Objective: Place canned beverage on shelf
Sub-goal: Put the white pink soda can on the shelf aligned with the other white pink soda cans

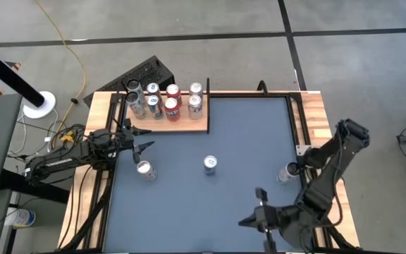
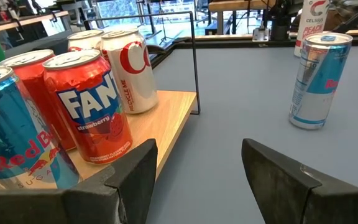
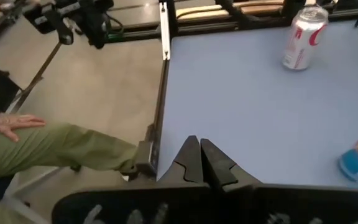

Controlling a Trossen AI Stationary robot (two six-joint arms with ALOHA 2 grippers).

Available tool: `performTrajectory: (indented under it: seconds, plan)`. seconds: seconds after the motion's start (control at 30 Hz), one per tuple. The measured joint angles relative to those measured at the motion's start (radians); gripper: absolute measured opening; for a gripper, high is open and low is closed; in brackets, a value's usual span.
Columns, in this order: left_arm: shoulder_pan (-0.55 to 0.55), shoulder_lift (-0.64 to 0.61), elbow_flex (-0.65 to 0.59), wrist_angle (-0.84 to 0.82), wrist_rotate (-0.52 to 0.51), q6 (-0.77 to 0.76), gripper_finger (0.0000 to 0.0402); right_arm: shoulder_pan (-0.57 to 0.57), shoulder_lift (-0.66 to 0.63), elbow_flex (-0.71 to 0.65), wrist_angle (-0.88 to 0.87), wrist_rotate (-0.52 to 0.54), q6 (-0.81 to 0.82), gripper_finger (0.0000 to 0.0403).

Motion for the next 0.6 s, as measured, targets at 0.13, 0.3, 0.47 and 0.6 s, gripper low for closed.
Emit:
performTrajectory:
  seconds: [0.13, 0.3, 0.47, 0.6]
  plan:
    - [0.000, 0.000, 0.000, 0.000, 0.000, 0.000, 0.0225, 0.030, 0.013, 0.000, 0.005, 0.002, 0.035, 0.0000]
    - [0.000, 0.000, 0.000, 0.000, 0.000, 0.000, 0.0225, 0.054, 0.013, 0.001, 0.007, 0.003, 0.045, 0.0000]
    - [0.000, 0.000, 0.000, 0.000, 0.000, 0.000, 0.0225, 0.053, 0.013, 0.001, 0.008, 0.002, 0.041, 0.0000]
    - [0.000, 0.000, 0.000, 0.000, 0.000, 0.000, 0.0225, 0.049, 0.012, 0.001, 0.007, 0.001, 0.040, 0.0000]
